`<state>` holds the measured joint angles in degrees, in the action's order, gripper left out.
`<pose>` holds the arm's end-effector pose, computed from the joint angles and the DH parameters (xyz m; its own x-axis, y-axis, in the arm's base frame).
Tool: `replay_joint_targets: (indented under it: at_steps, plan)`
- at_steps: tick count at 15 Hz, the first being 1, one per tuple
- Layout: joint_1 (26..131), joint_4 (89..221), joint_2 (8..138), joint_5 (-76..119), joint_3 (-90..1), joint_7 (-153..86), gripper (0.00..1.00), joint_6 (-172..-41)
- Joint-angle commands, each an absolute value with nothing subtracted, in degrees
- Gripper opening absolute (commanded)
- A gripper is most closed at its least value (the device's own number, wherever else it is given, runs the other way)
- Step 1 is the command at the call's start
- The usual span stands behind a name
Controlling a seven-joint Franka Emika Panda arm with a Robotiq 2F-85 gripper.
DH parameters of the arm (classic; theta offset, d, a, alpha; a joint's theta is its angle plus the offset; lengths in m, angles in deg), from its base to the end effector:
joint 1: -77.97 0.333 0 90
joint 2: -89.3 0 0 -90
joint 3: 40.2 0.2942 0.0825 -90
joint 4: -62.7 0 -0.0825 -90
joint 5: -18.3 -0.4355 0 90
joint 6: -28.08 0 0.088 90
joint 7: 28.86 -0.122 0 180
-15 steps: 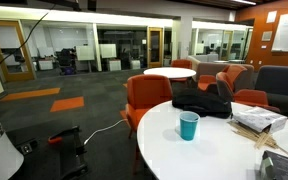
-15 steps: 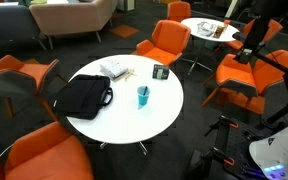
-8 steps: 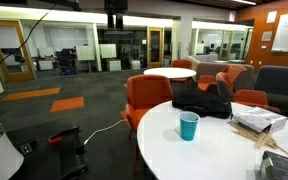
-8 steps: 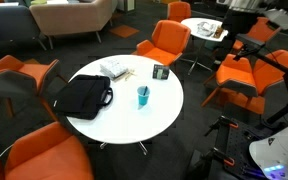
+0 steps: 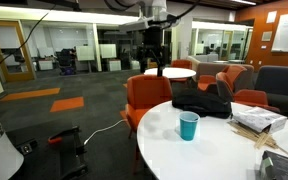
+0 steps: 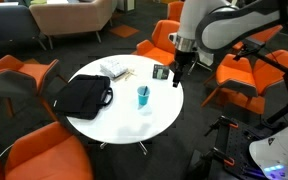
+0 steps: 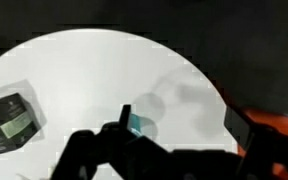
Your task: Take the blue pen out of the light blue cup
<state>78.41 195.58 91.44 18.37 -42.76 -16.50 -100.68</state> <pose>0.5386 -0.0199 0.2834 0.9833 0.1786 -0.0336 0.1785 -0.9839 -0.0081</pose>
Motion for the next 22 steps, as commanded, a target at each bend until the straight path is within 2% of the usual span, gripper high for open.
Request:
replay_joint_targets:
  at_steps: [1,7,8,15,20,21,22]
  plan:
    - [77.9,188.1,82.3,23.2,-42.0,-9.9,1.0,-97.9]
    - [79.6,182.4,74.2,41.4,-42.3,-11.7,1.0,-96.2]
    - [78.0,184.3,75.1,36.6,-41.3,-10.4,1.0,-98.9]
    - [78.5,183.3,74.4,40.5,-41.3,-11.0,1.0,-98.4]
    - [78.6,178.4,66.4,45.4,-41.5,-7.5,1.0,-101.0]
    - [78.4,176.6,64.1,45.9,-41.3,-5.9,0.98,-101.3]
    - [78.3,174.9,62.1,46.6,-41.1,-4.4,0.74,-101.8]
